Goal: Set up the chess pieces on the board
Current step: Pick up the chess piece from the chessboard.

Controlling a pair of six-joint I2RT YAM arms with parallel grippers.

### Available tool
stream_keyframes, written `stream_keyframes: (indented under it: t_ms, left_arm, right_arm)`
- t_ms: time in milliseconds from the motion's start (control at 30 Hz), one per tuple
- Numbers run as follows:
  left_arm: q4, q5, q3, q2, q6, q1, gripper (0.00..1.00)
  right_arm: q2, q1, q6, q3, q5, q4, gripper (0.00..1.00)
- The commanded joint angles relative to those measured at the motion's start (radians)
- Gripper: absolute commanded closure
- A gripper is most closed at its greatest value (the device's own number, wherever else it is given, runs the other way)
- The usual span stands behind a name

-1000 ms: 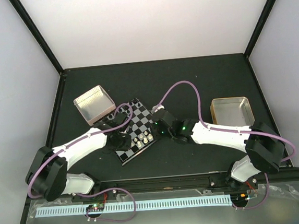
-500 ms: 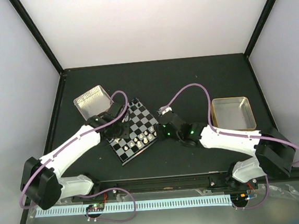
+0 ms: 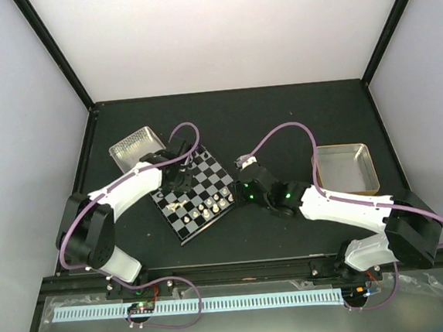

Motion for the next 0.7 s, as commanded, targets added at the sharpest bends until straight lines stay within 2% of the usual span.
stream_keyframes:
  t_ms: [0,167,333,533,667]
  left_arm:
    - [0.060,0.012,0.048,0.033,-0.013,0.043,0.57]
    - [0.113,0.068,0.028,0.068,-0.110,0.064,0.62]
    - [0.170,0.063,-0.008,0.091,-0.201,0.067,0.69]
    - [0.188,0.023,-0.023,0.091,-0.224,0.079,0.78]
    - [0.203,0.028,-0.043,0.093,-0.230,0.087,0.78]
  right_arm:
    - [-0.022,-0.008,-0.008,-0.007,0.030,0.004,0.72]
    - [-0.014,-0.008,-0.006,-0.005,0.024,0.007,0.72]
    - [-0.010,-0.008,-0.009,-0.003,0.026,0.003,0.72]
    - [-0.018,-0.008,-0.006,-0.008,0.028,0.000,0.72]
    - [-0.018,-0.008,-0.006,-0.009,0.029,0.000,0.72]
